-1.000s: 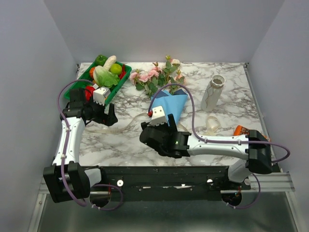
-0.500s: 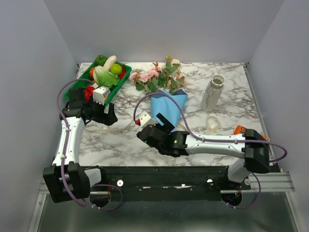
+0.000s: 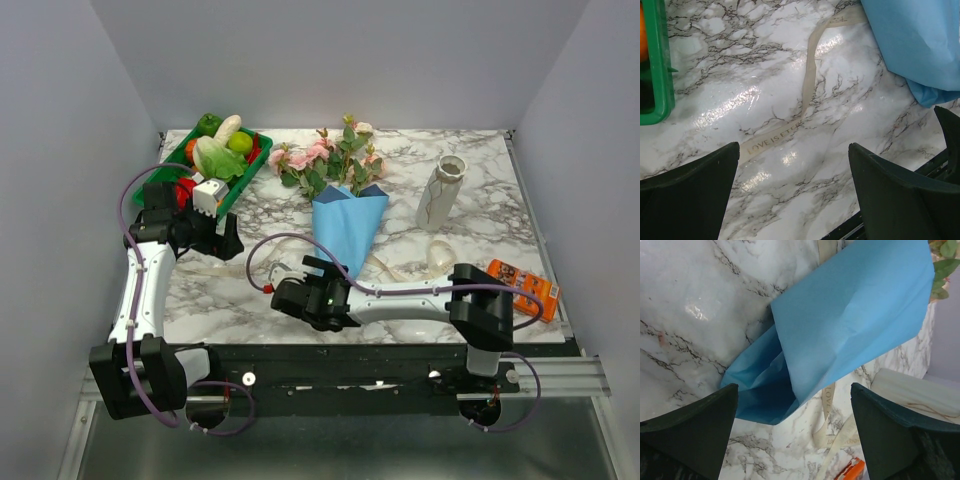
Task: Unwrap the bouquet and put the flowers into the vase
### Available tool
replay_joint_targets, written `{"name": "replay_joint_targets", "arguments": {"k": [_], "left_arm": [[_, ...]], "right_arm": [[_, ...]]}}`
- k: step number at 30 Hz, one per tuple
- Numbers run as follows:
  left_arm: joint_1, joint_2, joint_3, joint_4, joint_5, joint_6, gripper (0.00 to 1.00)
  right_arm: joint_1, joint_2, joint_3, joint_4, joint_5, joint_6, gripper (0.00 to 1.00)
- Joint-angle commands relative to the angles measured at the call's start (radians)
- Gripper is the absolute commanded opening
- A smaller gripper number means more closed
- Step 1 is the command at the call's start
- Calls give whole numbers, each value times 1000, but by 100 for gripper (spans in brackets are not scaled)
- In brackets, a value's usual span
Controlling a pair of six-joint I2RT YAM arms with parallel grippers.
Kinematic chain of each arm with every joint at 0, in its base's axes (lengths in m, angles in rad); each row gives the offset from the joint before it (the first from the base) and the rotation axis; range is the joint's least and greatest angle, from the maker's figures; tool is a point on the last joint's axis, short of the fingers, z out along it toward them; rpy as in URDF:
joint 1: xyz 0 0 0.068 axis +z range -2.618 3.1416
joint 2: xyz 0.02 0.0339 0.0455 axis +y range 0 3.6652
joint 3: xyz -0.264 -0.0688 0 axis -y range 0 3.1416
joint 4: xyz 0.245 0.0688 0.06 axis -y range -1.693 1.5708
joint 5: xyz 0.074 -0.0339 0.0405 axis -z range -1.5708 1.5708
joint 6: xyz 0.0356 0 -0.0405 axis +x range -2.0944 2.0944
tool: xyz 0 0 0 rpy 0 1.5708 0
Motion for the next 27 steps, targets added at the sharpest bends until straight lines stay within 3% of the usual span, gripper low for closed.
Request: {"name": "replay_joint_targets", "arguments": {"k": [1, 7, 12, 20, 27], "left_arm": [[6, 6, -11, 18, 28, 6, 99], [8, 19, 4, 25, 32, 0, 99], [6, 29, 33, 11, 32, 1, 99], [8, 28, 7, 18, 13, 9, 99], [8, 42, 5, 17, 27, 10, 99]], "right_arm": [[8, 70, 35, 5, 76, -102, 100], [6, 152, 11, 143, 191, -219, 100], [2, 187, -32, 387, 282, -369, 99], [-1, 209, -40, 659, 334, -524, 89], [-18, 146, -89, 659, 316, -521, 91]]}}
